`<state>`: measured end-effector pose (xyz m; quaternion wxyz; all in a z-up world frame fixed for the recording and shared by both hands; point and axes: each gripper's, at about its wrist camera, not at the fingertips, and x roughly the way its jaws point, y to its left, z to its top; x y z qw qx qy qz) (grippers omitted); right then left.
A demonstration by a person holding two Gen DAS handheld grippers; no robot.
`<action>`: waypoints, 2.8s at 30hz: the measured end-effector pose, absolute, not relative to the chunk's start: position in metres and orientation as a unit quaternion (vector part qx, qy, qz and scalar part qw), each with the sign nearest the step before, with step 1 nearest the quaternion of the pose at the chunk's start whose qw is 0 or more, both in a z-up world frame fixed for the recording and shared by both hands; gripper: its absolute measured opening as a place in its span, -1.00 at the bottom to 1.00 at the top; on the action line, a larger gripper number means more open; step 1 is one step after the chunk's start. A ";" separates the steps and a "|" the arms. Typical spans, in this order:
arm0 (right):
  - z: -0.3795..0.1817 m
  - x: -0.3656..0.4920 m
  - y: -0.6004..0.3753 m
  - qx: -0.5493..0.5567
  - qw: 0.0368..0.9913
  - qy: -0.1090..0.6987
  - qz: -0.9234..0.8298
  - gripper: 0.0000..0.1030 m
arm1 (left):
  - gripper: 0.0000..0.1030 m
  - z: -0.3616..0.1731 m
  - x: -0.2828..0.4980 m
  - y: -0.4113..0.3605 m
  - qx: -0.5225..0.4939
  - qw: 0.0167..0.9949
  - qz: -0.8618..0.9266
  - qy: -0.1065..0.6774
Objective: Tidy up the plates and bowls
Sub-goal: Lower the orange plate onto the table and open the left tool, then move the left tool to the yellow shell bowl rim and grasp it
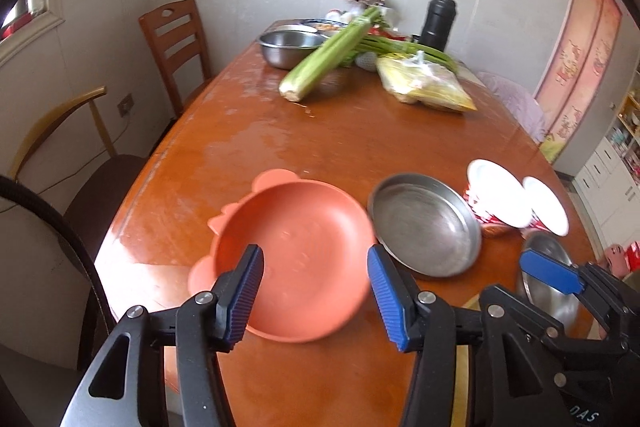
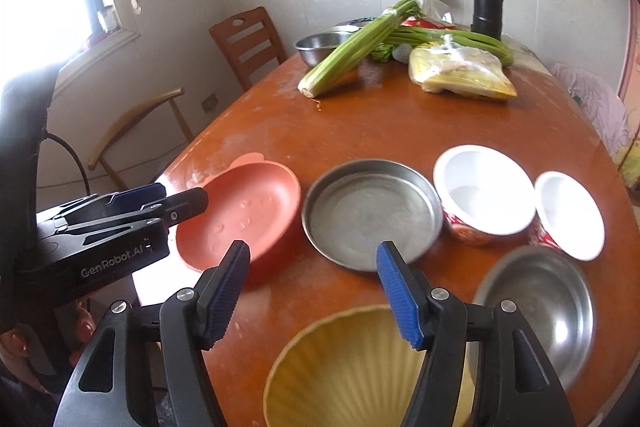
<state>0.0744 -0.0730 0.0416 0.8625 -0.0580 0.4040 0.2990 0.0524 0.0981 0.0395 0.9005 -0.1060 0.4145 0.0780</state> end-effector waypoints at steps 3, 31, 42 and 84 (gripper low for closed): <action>0.043 0.070 -0.086 -0.051 0.864 0.404 0.295 0.32 | 0.05 0.040 0.049 0.085 -0.098 0.902 0.069 0.416; 0.016 0.015 -0.189 -0.057 0.866 0.427 0.255 0.32 | 0.05 0.010 0.035 0.018 -0.077 0.884 0.025 0.461; -0.014 0.010 -0.203 -0.043 0.843 0.470 0.257 0.32 | 0.05 -0.011 0.029 0.002 -0.079 0.870 0.008 0.486; -0.033 0.030 -0.159 -0.102 0.829 0.481 0.266 0.32 | -0.26 -0.039 0.038 -0.004 -0.117 0.845 -0.034 0.521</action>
